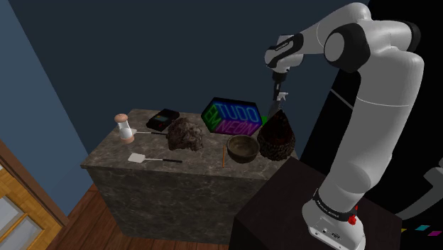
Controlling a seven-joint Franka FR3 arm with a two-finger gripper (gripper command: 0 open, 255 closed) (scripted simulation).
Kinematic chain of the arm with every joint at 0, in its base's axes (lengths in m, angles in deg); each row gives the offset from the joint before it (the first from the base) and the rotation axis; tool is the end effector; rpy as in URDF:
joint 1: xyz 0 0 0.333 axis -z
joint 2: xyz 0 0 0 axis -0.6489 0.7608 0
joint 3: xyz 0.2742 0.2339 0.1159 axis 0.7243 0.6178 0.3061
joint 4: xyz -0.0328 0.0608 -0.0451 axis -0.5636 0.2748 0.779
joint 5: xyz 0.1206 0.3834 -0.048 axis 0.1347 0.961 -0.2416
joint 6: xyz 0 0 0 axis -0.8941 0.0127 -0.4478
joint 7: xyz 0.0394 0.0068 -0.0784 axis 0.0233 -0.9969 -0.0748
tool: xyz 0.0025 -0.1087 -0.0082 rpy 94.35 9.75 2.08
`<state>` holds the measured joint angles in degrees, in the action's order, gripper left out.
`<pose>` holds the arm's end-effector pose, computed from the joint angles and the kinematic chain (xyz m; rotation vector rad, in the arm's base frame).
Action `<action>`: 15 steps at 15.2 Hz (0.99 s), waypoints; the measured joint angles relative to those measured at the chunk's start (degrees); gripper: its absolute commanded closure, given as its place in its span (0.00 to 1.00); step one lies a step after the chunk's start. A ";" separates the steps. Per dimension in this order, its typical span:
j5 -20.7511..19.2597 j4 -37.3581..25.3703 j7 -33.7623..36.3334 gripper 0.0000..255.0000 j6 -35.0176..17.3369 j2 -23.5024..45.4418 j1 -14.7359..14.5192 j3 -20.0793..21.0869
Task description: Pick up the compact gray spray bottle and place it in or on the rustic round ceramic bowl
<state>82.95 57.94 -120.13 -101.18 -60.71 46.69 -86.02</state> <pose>0.5075 -0.3614 0.4606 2.9723 0.7634 -0.0525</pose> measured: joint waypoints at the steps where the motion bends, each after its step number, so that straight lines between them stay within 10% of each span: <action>1: -0.21 -0.34 0.20 1.00 0.62 -0.32 -0.12 -0.02; 15: -2.01 -7.57 0.90 1.00 10.54 -3.43 -0.54 -0.39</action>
<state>80.94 50.38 -119.23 -90.64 -64.14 46.15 -86.42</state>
